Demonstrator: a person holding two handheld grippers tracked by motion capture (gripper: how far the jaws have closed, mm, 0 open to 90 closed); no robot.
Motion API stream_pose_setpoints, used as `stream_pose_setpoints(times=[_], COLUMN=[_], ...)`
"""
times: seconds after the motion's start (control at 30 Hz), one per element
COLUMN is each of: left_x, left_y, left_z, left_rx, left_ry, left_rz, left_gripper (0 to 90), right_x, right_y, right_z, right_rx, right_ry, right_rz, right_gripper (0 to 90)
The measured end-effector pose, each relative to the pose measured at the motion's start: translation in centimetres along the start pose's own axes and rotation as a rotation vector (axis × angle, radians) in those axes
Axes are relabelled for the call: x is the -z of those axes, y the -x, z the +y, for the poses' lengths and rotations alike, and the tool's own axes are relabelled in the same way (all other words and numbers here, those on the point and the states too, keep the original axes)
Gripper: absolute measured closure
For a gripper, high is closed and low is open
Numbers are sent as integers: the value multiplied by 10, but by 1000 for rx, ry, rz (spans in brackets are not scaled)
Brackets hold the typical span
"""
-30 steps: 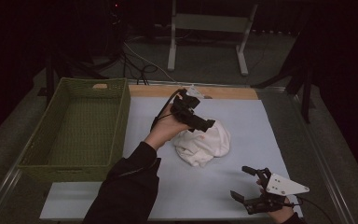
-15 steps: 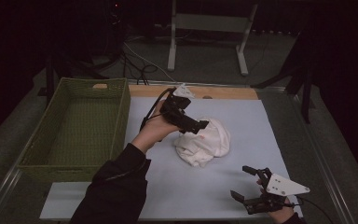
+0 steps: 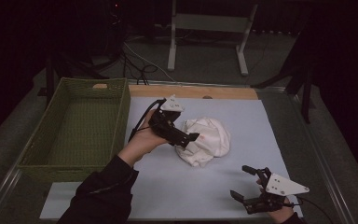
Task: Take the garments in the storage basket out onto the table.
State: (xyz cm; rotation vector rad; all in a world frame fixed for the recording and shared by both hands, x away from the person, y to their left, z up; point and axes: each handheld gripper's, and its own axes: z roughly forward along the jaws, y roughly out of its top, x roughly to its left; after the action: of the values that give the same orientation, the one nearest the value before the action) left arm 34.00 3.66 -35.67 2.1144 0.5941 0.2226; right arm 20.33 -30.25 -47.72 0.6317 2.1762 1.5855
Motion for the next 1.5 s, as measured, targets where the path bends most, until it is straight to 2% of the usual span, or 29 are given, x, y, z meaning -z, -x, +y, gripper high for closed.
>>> stream_pose_setpoints(times=[0.07,0.17,0.23,0.43,0.63,0.7,0.73,0.83,0.93,1.5], left_x=[0,0,-1,-1,0,0,0,2,5,21], left_y=[3,5,8,13,18,19,20,26,29,43], left_z=[-6,-14,-19,-36,-57,-60,-67,-78,-88,-154], left_rx=[-17,-17,-36,-45,-37,-38,-36,-46,-39,-54], left_ry=[-12,-13,-30,-28,-52,-56,-67,-79,-76,-168], left_rz=[5,-6,-4,-26,-49,-43,-55,-60,-68,-131], left_gripper=[0,0,0,0,0,0,0,0,0,0], right_x=[0,-1,-1,0,0,0,-1,-1,0,0], right_y=[0,0,0,1,1,1,0,0,0,-1], right_z=[0,0,0,0,-1,-1,0,0,0,0], right_rx=[0,-2,0,-1,0,0,2,4,4,8], right_ry=[0,1,0,-1,-1,0,-3,-5,-5,-7], right_rz=[0,1,-2,-6,-6,-5,-4,-5,-5,-7], right_gripper=[92,93,93,93,93,92,93,93,93,93])
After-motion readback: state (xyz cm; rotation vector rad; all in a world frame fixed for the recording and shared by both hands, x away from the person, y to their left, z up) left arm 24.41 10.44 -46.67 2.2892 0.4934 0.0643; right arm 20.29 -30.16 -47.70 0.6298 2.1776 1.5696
